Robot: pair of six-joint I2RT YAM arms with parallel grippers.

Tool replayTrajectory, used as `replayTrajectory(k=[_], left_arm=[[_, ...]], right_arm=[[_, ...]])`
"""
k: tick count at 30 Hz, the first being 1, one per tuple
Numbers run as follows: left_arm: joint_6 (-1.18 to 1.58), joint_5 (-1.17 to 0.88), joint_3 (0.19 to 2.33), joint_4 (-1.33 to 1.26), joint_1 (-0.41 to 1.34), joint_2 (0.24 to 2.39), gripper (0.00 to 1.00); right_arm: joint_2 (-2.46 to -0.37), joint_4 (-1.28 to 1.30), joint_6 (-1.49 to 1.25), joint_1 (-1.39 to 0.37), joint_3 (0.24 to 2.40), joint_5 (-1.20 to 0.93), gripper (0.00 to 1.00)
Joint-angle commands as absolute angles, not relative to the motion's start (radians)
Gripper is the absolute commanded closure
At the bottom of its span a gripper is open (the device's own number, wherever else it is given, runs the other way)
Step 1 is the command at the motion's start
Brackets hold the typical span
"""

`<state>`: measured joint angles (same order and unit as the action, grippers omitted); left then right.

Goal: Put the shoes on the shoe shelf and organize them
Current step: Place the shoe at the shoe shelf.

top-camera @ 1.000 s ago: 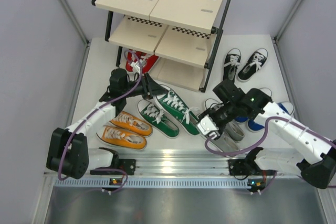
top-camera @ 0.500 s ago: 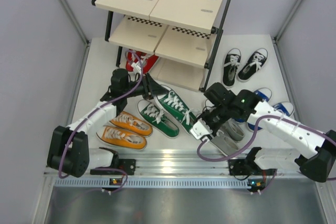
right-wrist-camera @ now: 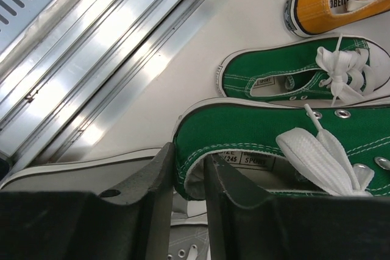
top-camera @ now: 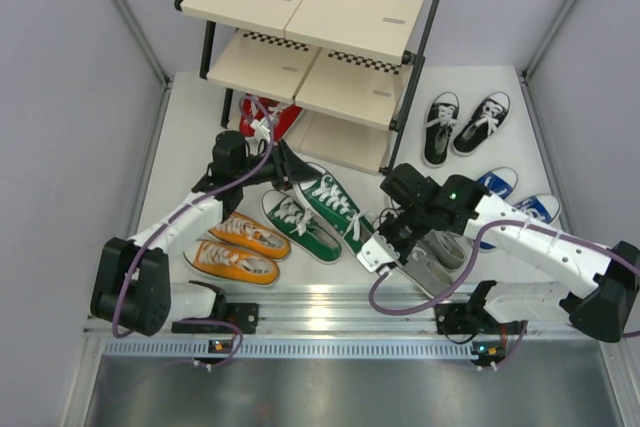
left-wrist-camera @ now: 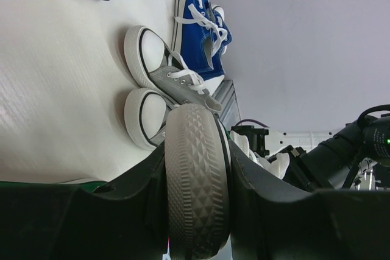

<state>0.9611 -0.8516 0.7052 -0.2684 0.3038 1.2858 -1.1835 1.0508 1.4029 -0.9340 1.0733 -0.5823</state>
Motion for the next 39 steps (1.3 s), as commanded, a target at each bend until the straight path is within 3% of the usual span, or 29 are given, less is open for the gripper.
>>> replayTrajectory(k=[1,4,5,9,10,11,13,14,18,24,32,39], left_arm=[[1.06,-0.904,0.761,-0.379,0.307,1.272,1.0],[1.068,-0.9,0.761,-0.394,0.307,1.273,1.0],[1.065,-0.902,0.761,-0.393,0.307,1.272,1.0],[1.049,-0.876,0.749,-0.393,0.305,1.258,1.0],[1.037,-0.858,0.744,-0.393,0.305,1.249,0.95],[1.028,-0.851,0.738,-0.394,0.305,1.243,0.79],[1.003,-0.835,0.735,-0.364,0.301,1.232,0.65],[0.961,-0.807,0.747,-0.338,0.299,1.214,0.48],[0.795,-0.685,0.805,-0.135,0.295,1.151,0.18],[0.58,-0.45,0.854,0.074,0.293,1.017,0.09],[0.355,-0.22,0.884,0.284,0.293,0.876,0.08],[0.279,-0.204,0.795,0.321,0.293,0.666,0.08]], right_arm=[[-1.195,1.042,1.401,-0.96,1.065,-0.58,0.77],[-1.195,1.04,1.388,-0.962,1.066,-0.58,0.9],[-1.193,1.039,1.378,-0.962,1.069,-0.58,1.0],[-1.187,1.043,1.329,-0.96,1.106,-0.577,1.0],[-1.189,1.052,1.301,-0.956,1.117,-0.575,1.0],[-1.195,1.064,1.302,-0.956,1.14,-0.575,1.0],[-1.195,1.065,1.263,-0.95,1.155,-0.568,1.0],[-1.193,1.063,1.258,-0.942,1.163,-0.563,1.0],[-1.189,1.048,1.233,-0.931,1.167,-0.537,1.0],[-1.226,1.014,1.184,-0.927,1.198,-0.482,1.0],[-1.315,0.956,1.092,-0.916,1.273,-0.396,1.0],[-1.396,0.859,1.017,-0.894,1.325,-0.276,1.0]])
